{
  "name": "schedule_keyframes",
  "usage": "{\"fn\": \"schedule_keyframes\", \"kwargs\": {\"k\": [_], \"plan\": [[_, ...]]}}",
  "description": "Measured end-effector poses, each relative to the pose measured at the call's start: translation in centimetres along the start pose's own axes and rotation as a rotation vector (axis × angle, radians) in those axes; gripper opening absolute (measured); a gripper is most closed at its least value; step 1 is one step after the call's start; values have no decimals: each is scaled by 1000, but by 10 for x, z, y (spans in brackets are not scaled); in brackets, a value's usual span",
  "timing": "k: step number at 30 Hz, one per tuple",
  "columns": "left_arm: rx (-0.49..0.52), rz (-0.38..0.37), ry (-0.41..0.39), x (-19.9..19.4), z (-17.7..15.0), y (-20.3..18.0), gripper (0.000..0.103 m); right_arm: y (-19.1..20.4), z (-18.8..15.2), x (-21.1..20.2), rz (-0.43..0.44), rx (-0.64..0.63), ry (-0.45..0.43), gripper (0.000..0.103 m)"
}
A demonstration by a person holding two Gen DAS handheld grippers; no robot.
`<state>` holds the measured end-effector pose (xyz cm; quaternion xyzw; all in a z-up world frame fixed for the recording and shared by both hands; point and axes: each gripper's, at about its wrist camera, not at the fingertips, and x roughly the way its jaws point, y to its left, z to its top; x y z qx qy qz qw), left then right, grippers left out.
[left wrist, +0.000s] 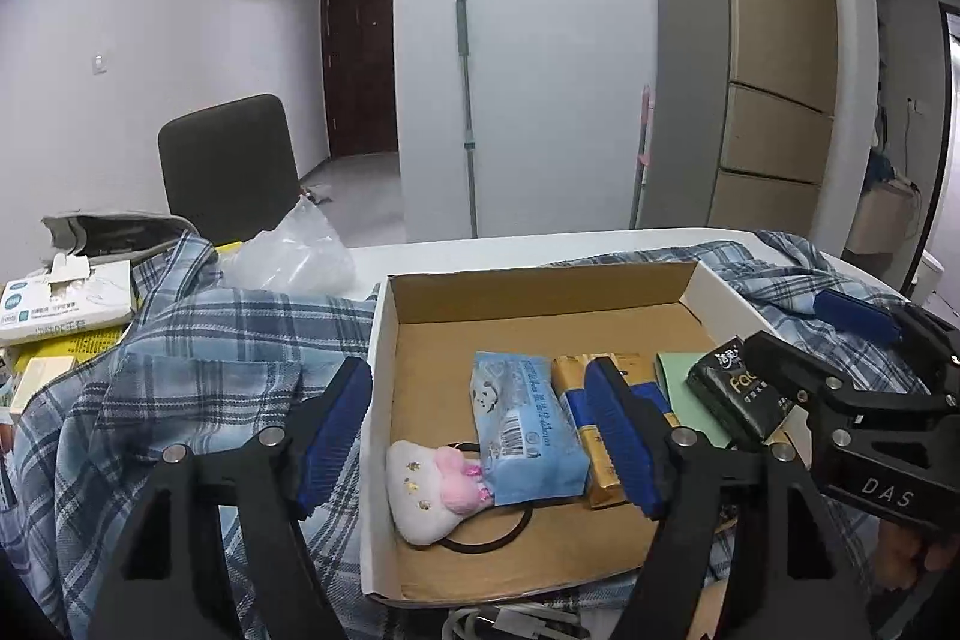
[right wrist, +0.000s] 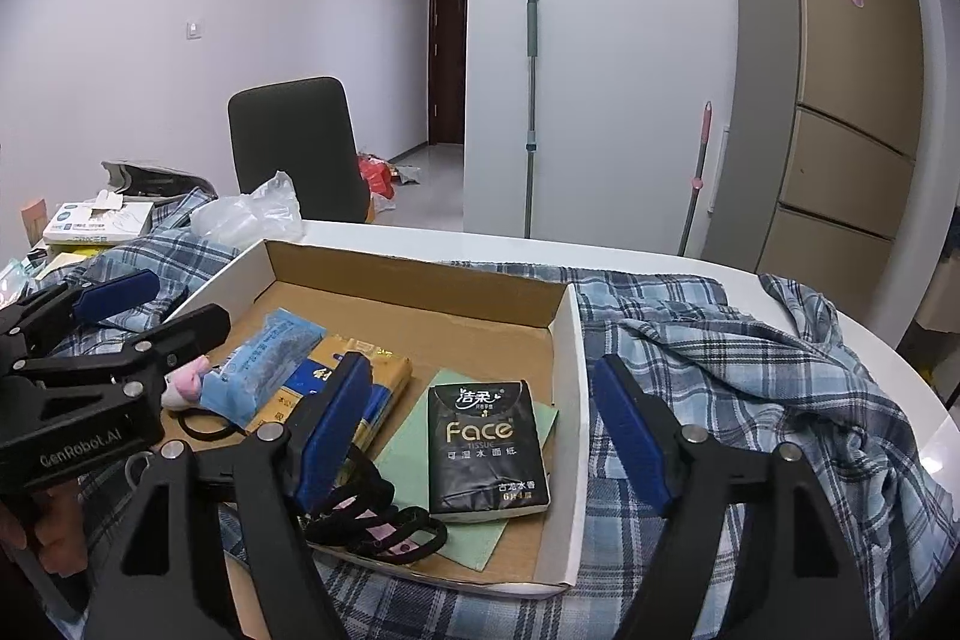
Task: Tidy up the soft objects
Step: 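Raise both grippers away from the box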
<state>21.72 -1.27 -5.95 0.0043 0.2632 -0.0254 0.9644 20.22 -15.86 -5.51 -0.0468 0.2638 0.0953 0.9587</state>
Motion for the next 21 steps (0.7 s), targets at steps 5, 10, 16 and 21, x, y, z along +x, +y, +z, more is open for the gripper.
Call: {"fn": "schedule_keyframes", "kwargs": {"k": [5,10,16,21], "plan": [[18,-20,-25,-12,5,-4,75,1,1,-1,-3,-2,-9,75],[-36,-44,-147,-56,36,6,75,-2,19,-20,-19,5,-80,75],[-45,-64,-262,-130,66,10,75,-9,51,-72,-56,43,-235,79],[-42,-74,-301,-175,65,11,75,1,68,-117,-23,55,-281,79]]}}
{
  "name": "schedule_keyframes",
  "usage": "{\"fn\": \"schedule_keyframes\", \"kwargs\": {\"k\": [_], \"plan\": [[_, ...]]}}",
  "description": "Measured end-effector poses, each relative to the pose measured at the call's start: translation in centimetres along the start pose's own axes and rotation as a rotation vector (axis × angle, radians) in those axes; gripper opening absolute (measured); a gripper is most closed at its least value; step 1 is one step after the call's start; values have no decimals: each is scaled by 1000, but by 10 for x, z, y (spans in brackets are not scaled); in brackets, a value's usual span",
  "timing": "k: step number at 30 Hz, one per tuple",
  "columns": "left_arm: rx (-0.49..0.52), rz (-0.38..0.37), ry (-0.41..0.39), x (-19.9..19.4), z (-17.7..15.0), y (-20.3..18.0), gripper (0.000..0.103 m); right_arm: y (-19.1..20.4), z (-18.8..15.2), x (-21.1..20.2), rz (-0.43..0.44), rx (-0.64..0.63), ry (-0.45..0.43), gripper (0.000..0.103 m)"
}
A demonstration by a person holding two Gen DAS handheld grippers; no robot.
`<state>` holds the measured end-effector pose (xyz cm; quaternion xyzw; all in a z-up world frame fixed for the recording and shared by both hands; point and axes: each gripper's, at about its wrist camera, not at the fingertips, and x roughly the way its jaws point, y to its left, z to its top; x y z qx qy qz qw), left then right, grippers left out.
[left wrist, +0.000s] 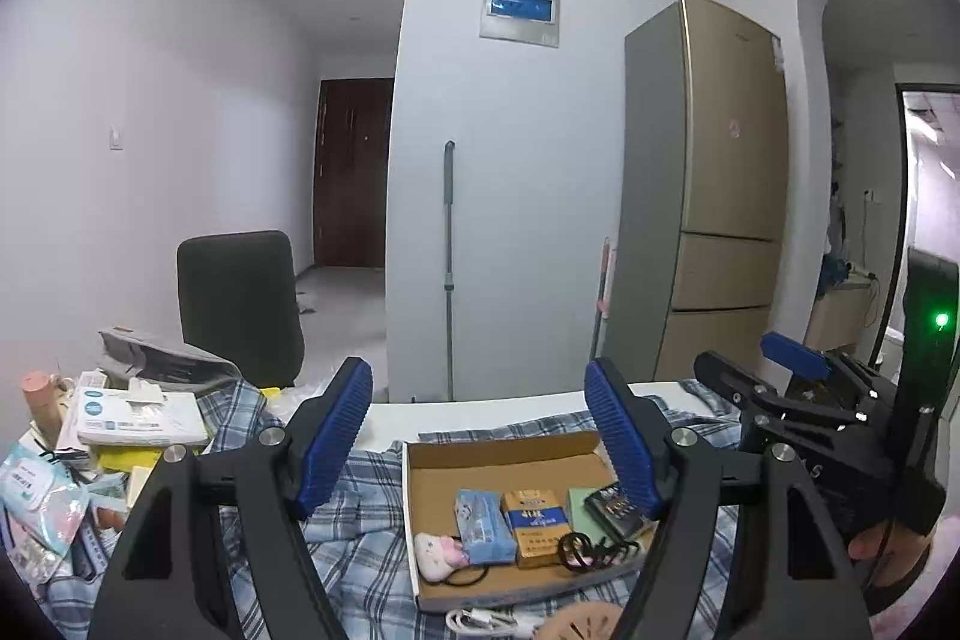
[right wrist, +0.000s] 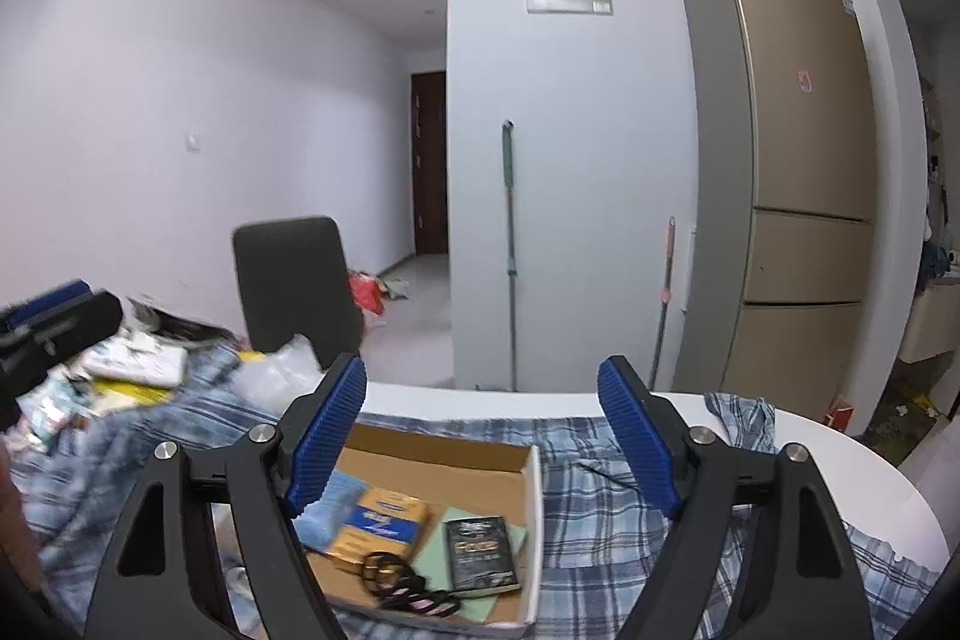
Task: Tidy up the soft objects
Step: 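Raise both grippers away from the box, then lower the right gripper onto the beige round perforated disc and close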
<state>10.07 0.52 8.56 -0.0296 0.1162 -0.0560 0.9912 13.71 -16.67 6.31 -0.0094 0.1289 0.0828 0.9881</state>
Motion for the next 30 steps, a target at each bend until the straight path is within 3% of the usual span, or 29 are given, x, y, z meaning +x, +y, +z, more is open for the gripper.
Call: {"fn": "schedule_keyframes", "kwargs": {"k": [5,10,13,19,22,30], "plan": [[-6,-2,-19,-34,-10,5,75,19,7,-39,25,-6,-28,79],[28,8,-3,-53,-34,7,75,34,-7,-58,49,0,-7,79],[16,12,-13,-58,-46,14,82,41,-22,-60,68,-15,17,79],[22,41,3,-46,-69,23,89,47,-55,-48,92,-23,65,79],[31,50,8,-36,-79,28,103,51,-71,-42,97,-43,90,79],[-32,37,67,-22,-92,42,103,51,-97,-23,136,-56,196,79]]}}
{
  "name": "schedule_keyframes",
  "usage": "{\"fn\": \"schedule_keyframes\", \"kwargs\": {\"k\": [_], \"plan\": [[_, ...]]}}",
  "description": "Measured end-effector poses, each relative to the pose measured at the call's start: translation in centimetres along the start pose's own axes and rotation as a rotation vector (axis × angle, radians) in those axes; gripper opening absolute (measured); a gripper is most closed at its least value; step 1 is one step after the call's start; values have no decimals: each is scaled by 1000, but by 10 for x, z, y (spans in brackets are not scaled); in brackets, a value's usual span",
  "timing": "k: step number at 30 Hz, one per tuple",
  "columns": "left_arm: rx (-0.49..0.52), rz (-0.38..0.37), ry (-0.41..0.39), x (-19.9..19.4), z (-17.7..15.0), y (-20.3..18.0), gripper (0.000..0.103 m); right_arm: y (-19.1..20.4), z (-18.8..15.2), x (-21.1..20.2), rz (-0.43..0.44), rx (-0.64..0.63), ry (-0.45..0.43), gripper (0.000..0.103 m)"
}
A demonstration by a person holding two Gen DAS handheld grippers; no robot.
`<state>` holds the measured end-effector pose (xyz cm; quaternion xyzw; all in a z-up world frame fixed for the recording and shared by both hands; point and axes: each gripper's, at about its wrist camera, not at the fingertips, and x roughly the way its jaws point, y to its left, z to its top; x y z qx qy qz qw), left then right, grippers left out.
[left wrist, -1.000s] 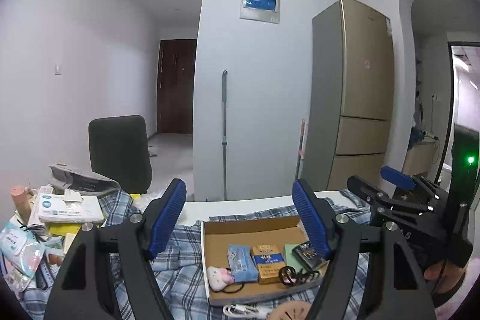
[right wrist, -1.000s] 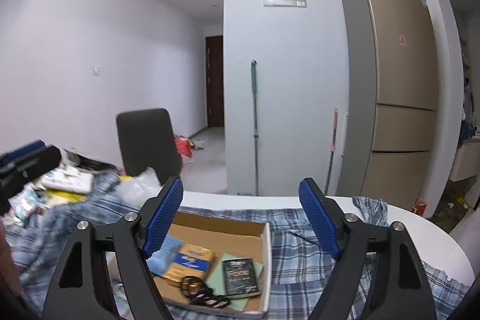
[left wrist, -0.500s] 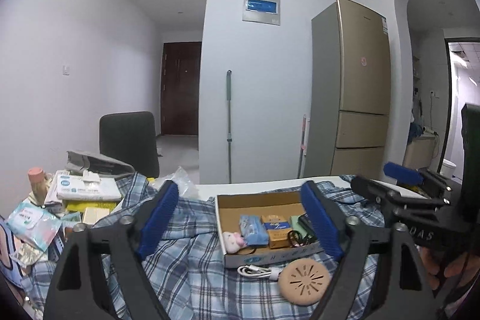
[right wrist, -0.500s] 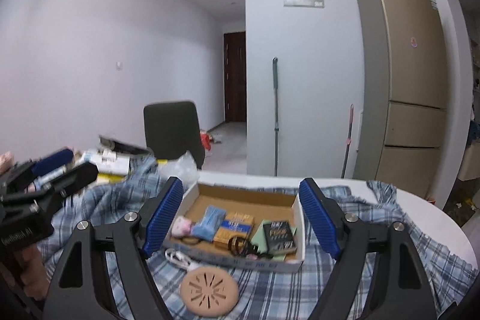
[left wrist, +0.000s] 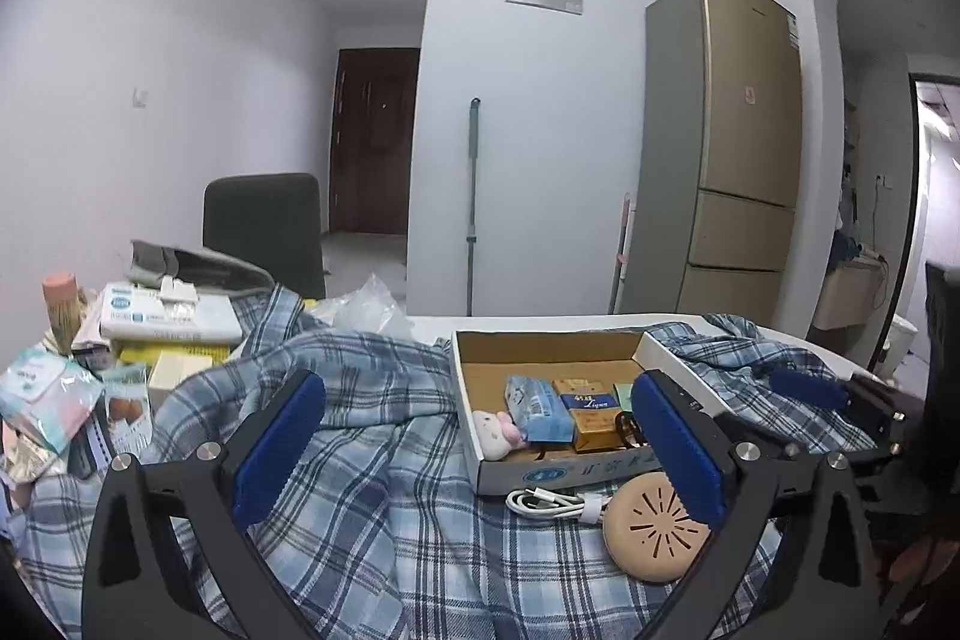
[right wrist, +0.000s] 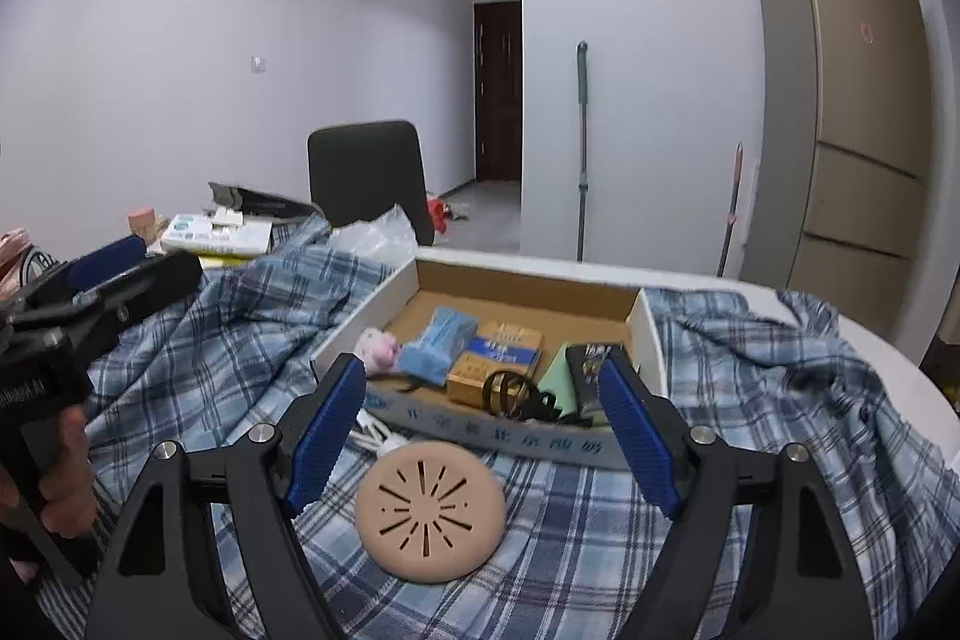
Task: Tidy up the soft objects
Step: 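Lower the right gripper onto the beige round perforated disc and close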
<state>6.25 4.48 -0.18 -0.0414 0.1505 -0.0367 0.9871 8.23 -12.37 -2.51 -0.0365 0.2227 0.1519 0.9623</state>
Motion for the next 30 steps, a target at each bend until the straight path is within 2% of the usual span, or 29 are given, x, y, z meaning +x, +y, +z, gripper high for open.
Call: {"fn": "schedule_keyframes", "kwargs": {"k": [12,19,30], "plan": [[-3,7,12,3,-1,1,103,15,-19,32,73,-63,175,79],[5,7,13,4,-1,-1,103,20,-35,59,105,-67,353,79],[-10,-4,15,2,-2,1,103,16,-43,74,127,-43,444,79]]}}
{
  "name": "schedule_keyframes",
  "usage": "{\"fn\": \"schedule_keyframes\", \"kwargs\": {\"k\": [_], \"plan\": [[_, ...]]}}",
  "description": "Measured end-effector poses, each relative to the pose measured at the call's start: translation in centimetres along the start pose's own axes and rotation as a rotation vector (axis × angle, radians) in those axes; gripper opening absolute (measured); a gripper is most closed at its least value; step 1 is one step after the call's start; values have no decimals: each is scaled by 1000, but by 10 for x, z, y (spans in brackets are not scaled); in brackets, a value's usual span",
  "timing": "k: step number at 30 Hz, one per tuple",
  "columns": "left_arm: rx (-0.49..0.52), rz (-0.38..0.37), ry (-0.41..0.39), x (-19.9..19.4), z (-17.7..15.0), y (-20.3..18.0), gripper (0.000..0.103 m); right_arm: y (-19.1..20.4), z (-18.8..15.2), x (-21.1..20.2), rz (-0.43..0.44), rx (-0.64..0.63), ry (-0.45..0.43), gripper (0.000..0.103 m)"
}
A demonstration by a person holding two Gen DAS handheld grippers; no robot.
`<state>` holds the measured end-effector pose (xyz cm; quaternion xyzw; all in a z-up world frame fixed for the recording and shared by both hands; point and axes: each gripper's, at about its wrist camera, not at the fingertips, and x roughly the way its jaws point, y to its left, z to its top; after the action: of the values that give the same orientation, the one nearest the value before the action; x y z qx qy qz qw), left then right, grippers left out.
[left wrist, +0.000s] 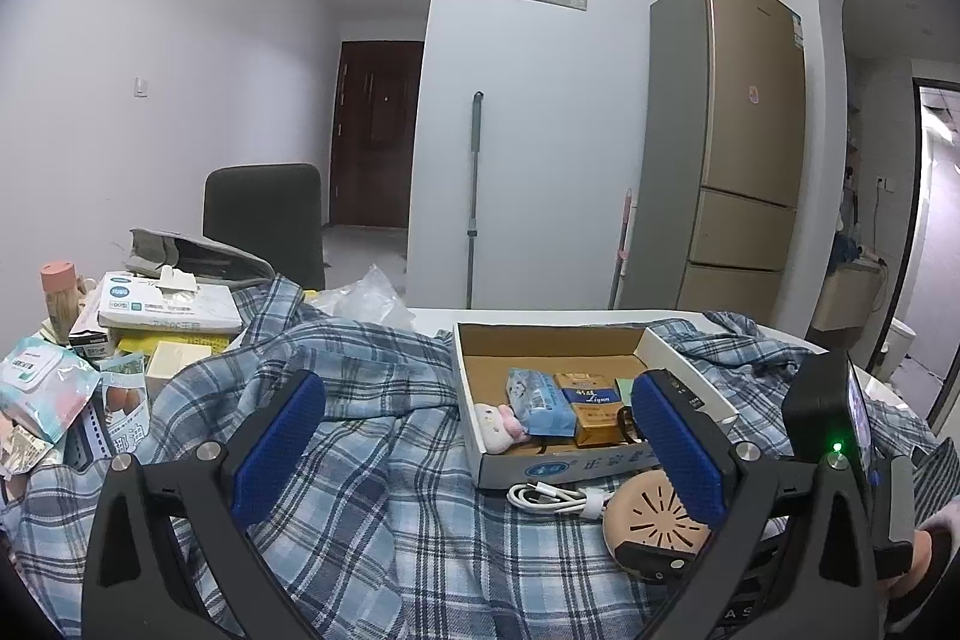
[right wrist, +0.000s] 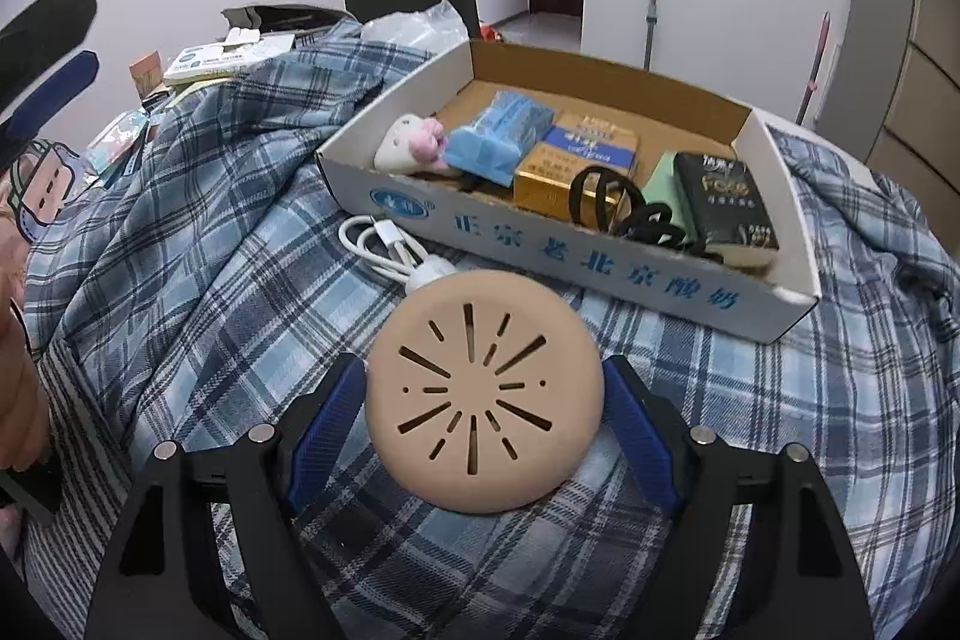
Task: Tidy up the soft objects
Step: 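Lower the right gripper onto the beige round perforated disc and close, then lower the left gripper onto the coiled white USB cable and close while the right gripper holds the disc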
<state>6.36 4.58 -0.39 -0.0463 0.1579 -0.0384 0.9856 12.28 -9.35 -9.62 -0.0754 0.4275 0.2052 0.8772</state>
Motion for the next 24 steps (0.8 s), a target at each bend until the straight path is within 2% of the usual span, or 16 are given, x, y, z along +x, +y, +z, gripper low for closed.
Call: {"fn": "schedule_keyframes", "kwargs": {"k": [17,24], "plan": [[5,-4,0,0,0,-2,103,6,0,9,0,-34,49,81],[6,-7,-7,-1,1,-2,103,8,1,1,-5,-50,6,77]]}}
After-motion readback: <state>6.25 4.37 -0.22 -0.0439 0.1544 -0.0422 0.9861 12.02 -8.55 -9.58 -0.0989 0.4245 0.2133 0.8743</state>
